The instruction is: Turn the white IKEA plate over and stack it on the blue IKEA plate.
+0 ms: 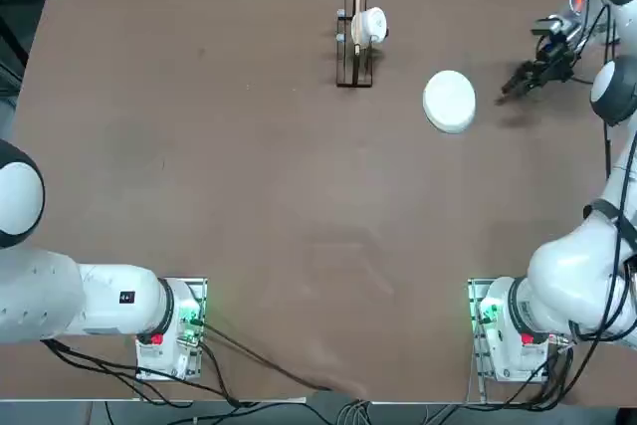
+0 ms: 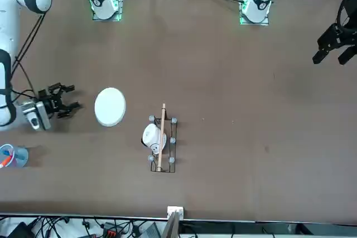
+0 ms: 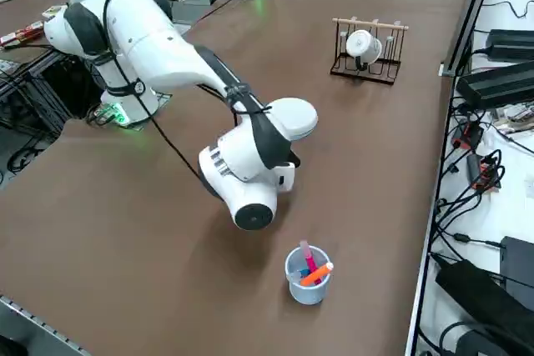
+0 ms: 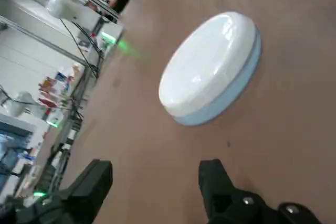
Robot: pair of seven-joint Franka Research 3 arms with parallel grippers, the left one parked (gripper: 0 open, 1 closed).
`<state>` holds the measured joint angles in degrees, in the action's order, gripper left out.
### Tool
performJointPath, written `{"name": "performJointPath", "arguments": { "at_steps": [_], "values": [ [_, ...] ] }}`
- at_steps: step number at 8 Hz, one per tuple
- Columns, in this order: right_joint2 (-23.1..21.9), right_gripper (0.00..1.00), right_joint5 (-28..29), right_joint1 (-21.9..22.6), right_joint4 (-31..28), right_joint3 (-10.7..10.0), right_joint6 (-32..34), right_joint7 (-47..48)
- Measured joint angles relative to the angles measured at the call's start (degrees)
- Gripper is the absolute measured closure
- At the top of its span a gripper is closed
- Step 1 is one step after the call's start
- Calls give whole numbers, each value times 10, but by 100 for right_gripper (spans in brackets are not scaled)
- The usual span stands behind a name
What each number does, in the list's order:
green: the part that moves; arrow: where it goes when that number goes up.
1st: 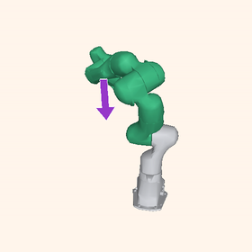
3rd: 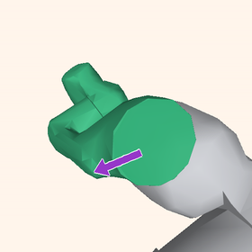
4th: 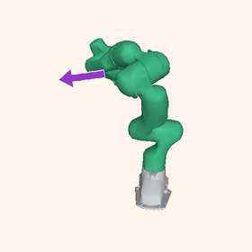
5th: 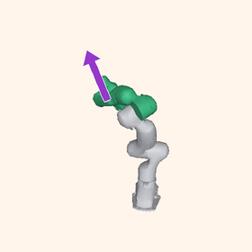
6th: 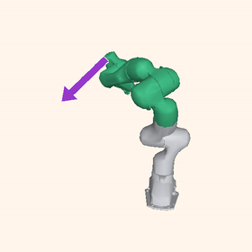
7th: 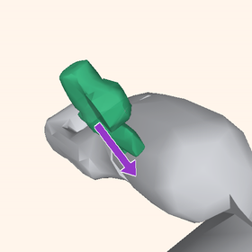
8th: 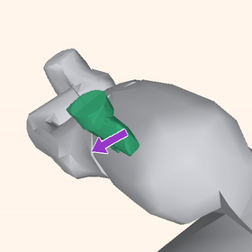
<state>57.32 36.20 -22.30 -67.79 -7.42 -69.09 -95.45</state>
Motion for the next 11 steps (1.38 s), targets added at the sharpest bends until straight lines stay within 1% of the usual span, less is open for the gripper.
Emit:
{"name": "performJointPath", "arguments": {
  "at_steps": [1, 2, 3, 4, 5, 6, 7, 8, 9, 10, 11],
  "values": [
    [-4, 0, -23, 1, 31, -7, -9, 7],
    [-15, 0, -50, 6, 54, -9, -20, 45],
    [-36, 0, -81, 19, 69, -9, -38, 110],
    [-62, 0, -111, 42, 72, -9, -62, 189],
    [-89, 0, -137, 69, 67, -9, -82, 284],
    [-119, 0, -155, 100, 41, -10, -113, 390],
    [-151, 0, -165, 134, -10, -14, -165, 487],
    [-184, 0, -168, 174, -85, -23, -239, 575],
    [-216, 0, -170, 211, -174, -30, -326, 653],
    [-242, 0, -171, 247, -263, -33, -414, 725],
    [-260, 0, -171, 280, -340, -33, -489, 790]
  ]
}}
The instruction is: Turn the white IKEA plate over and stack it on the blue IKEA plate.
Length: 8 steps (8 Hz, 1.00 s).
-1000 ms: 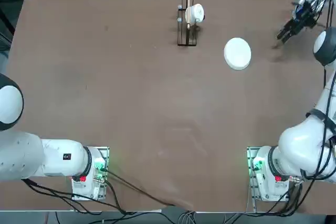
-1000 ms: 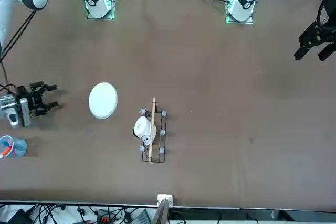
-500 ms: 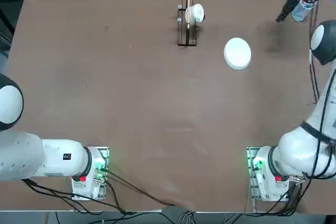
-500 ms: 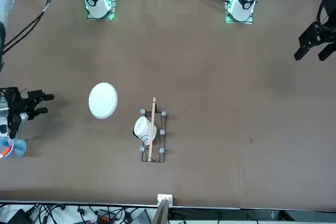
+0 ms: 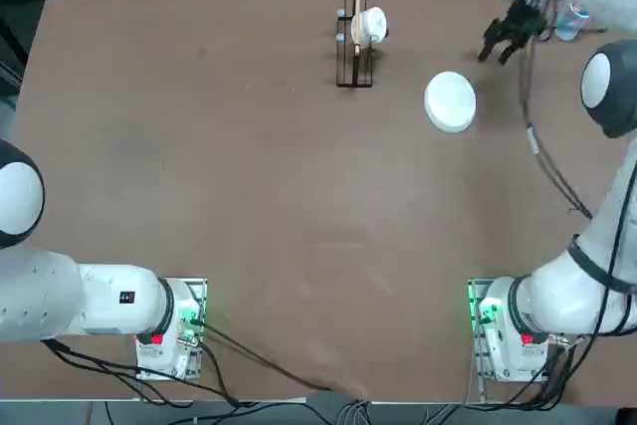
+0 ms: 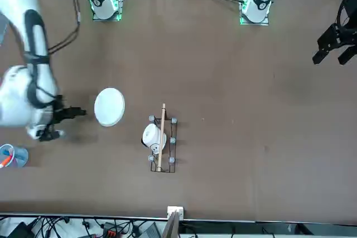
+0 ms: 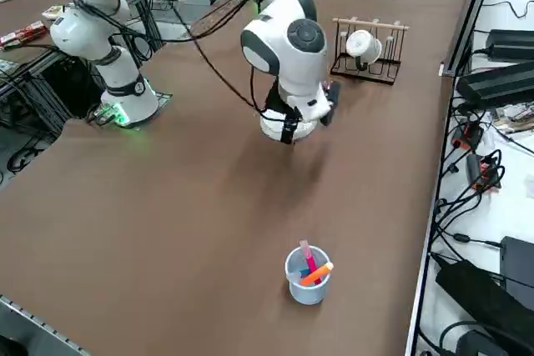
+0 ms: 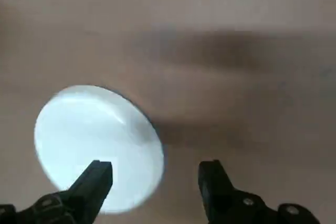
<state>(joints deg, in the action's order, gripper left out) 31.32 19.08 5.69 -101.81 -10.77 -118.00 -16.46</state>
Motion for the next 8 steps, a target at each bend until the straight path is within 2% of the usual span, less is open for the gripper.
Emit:
{"name": "performJointPath", "arguments": {
  "at_steps": [1, 3, 8],
  "values": [
    [-9, 0, 0, 28, -52, 0, -50, 53],
    [-14, 0, 0, 64, -101, -2, -101, 103],
    [-20, 0, -2, 69, -114, -11, -118, 107]
  ]
}}
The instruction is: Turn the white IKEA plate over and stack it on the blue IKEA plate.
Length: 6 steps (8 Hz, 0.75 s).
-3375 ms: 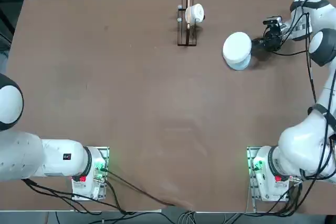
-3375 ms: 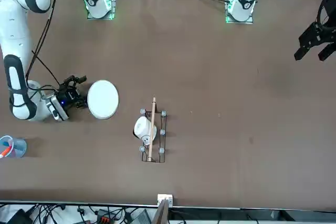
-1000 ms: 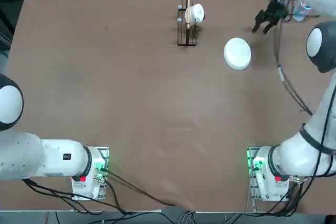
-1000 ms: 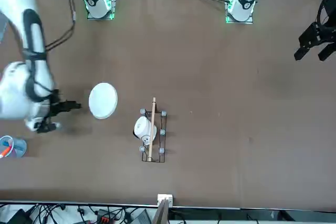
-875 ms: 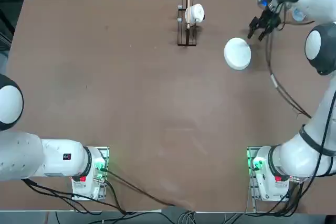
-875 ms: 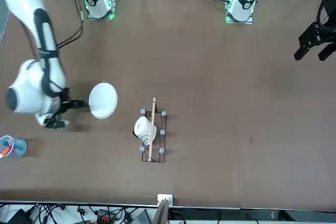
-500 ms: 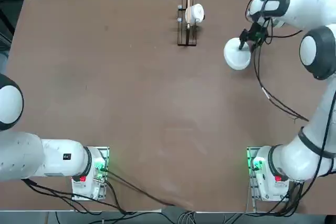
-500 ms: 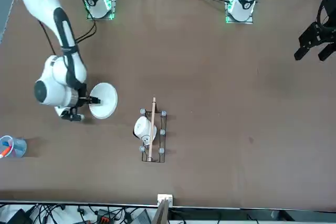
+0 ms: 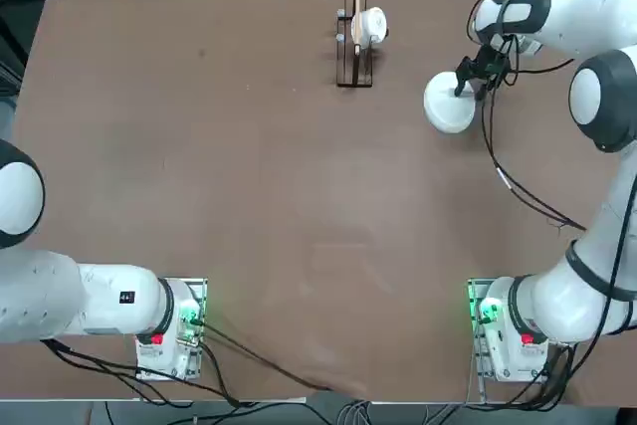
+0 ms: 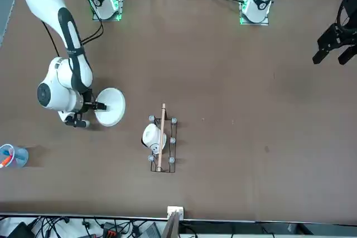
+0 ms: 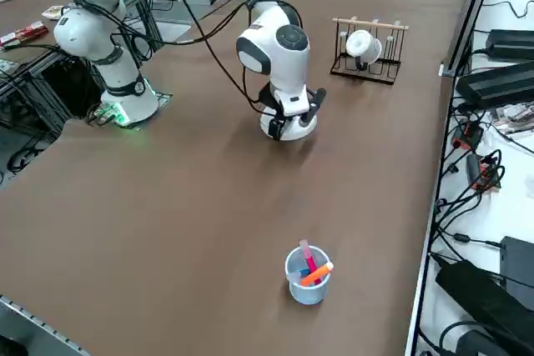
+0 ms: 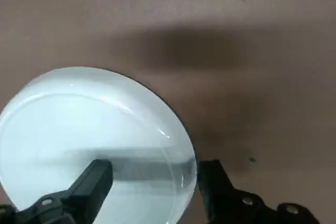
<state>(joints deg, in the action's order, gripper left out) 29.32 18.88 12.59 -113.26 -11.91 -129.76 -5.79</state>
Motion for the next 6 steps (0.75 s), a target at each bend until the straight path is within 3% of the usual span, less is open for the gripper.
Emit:
{"name": "performJointPath", "arguments": {
  "at_steps": [2, 6],
  "values": [
    [-20, 0, -1, 2, 28, -11, 48, 0],
    [-81, 0, -57, 2, 190, -50, 264, 2]
  ]
}}
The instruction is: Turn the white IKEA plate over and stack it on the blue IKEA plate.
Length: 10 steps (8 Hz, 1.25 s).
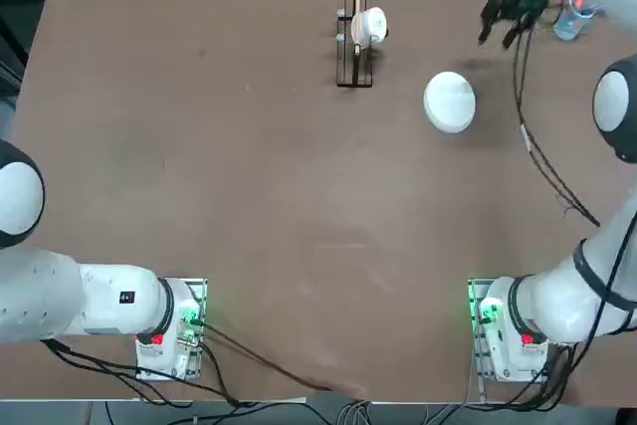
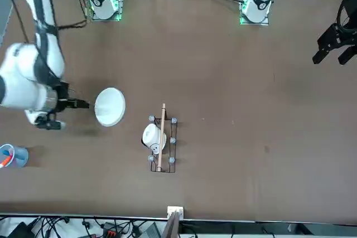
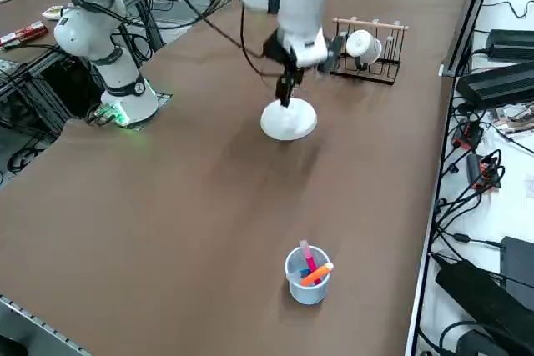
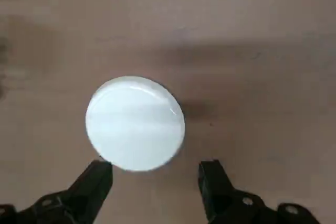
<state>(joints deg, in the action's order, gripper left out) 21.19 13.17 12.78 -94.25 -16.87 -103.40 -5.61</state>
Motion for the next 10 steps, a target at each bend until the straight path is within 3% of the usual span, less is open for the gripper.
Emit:
{"name": "performJointPath", "arguments": {
  "at_steps": [5, 8, 9, 10],
  "values": [
    [-8, 0, -44, 0, 205, -19, 268, 15],
    [-11, 0, -74, 2, 273, -16, 335, 34],
    [-15, 0, -79, -17, 277, 4, 332, 38],
    [-25, 0, -91, -76, 267, 67, 310, 41]
  ]
}}
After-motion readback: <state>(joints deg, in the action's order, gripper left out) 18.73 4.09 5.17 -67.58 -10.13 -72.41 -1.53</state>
